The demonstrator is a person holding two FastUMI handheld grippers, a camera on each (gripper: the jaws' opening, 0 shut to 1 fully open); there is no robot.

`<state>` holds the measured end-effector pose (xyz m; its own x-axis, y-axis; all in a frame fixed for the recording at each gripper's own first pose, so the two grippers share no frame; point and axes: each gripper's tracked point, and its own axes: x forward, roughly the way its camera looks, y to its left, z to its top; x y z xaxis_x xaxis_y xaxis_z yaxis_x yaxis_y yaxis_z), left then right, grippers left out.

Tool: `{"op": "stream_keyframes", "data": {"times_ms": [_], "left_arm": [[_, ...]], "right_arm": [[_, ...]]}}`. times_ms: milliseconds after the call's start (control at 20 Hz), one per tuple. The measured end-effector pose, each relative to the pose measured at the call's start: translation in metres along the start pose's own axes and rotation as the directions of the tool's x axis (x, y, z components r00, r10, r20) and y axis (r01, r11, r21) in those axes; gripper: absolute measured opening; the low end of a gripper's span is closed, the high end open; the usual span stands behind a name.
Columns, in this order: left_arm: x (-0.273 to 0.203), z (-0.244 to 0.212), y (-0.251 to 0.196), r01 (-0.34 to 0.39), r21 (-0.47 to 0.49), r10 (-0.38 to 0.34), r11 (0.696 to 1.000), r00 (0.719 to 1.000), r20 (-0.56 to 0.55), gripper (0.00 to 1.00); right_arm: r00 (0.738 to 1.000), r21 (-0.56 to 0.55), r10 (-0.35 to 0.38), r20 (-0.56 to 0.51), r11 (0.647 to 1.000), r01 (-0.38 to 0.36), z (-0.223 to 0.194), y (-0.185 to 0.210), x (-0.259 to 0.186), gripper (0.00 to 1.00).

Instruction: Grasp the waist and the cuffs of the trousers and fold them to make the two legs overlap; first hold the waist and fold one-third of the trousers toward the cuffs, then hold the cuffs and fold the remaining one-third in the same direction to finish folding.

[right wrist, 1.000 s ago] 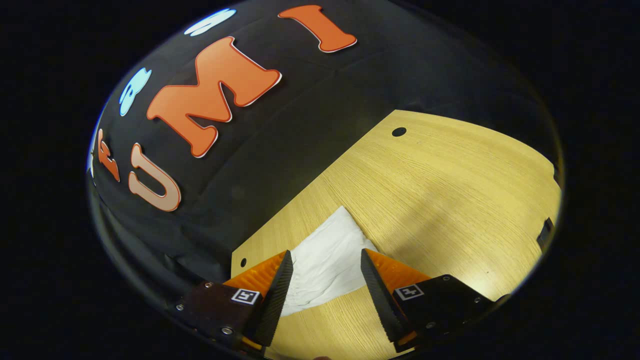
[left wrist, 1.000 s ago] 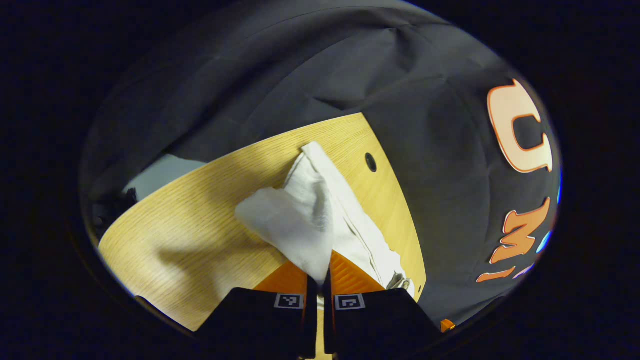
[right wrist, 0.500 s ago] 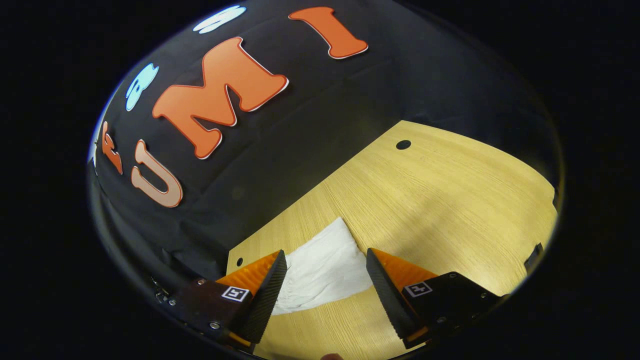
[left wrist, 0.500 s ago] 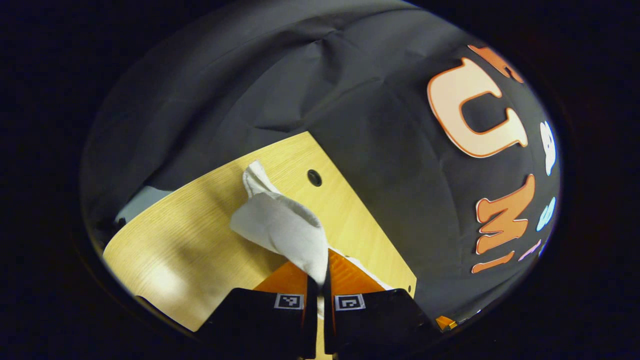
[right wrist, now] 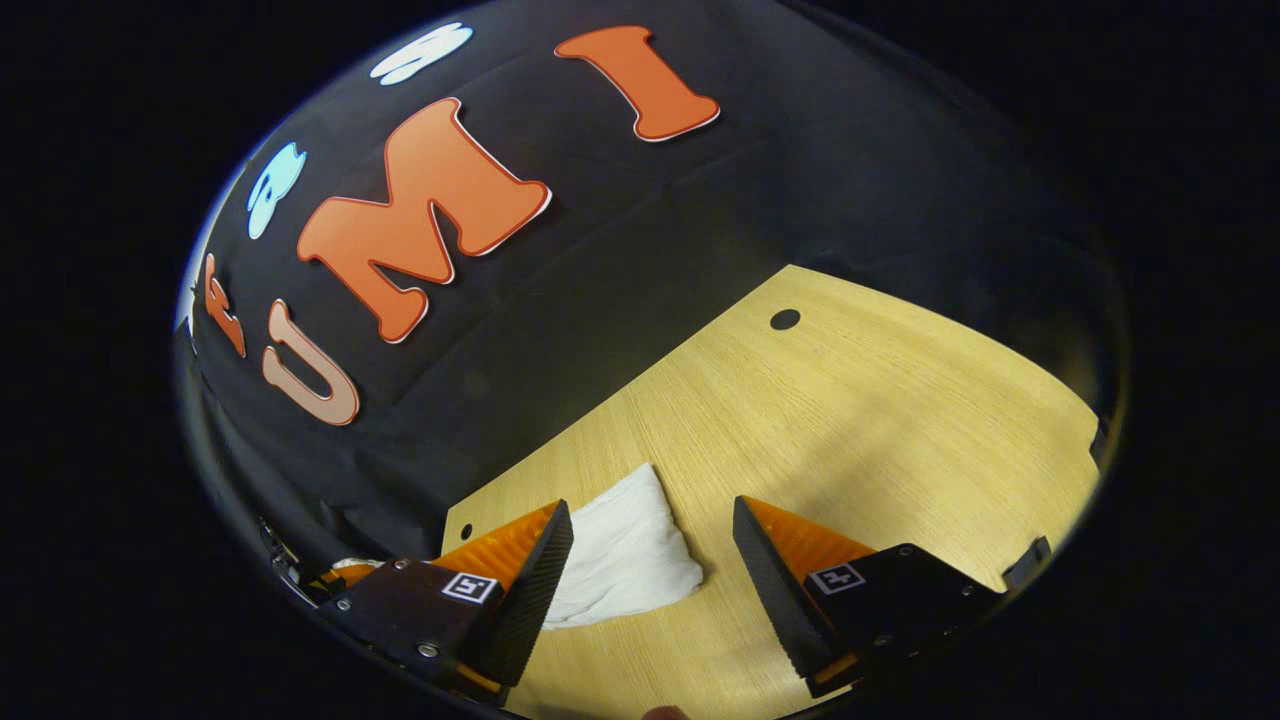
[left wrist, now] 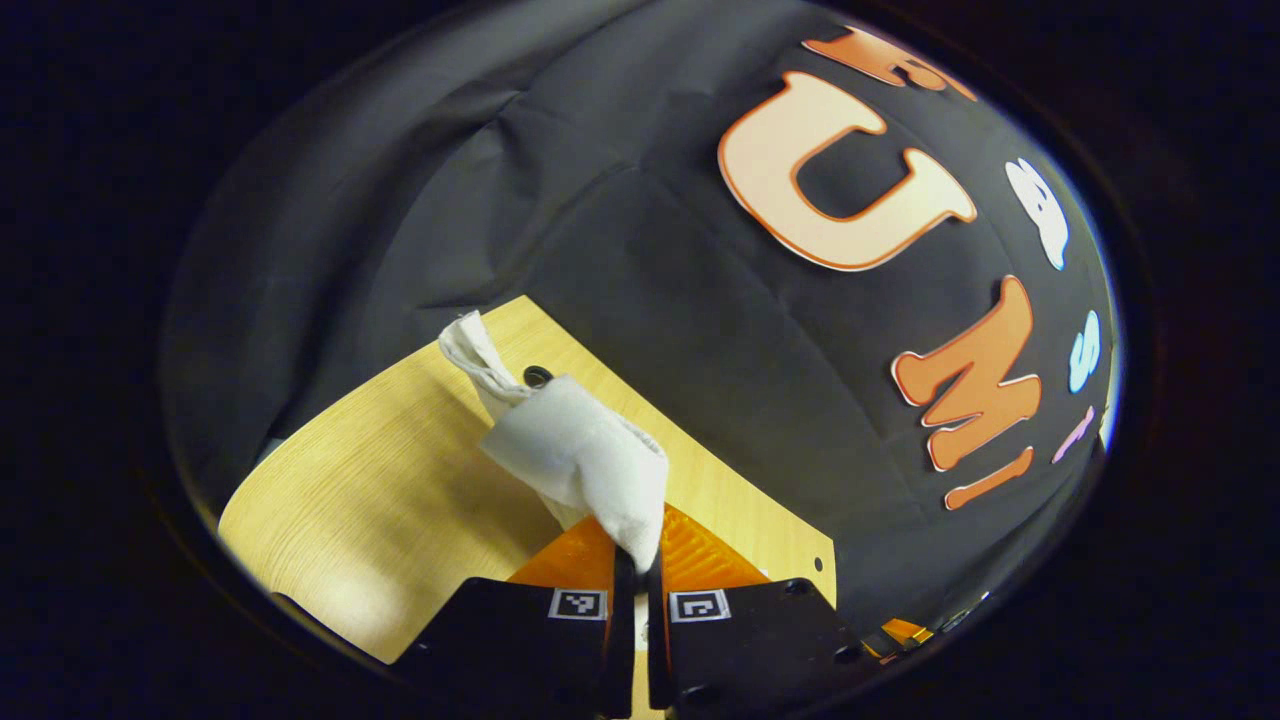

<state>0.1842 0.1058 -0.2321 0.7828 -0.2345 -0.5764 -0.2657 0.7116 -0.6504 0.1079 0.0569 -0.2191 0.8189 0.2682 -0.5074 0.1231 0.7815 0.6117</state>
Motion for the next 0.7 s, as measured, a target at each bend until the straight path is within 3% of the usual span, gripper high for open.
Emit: {"op": "stream_keyframes", "data": {"times_ms": [700], "left_arm": [[0.013, -0.046, -0.143, 0.059, 0.218, -0.059, 0.974, 0.998, -0.005, 0.09]], "right_arm": [[0.999, -0.064, 0.041, 0.025, 0.997, -0.039, 0.037, -0.046, -0.028, 0.97]]}}
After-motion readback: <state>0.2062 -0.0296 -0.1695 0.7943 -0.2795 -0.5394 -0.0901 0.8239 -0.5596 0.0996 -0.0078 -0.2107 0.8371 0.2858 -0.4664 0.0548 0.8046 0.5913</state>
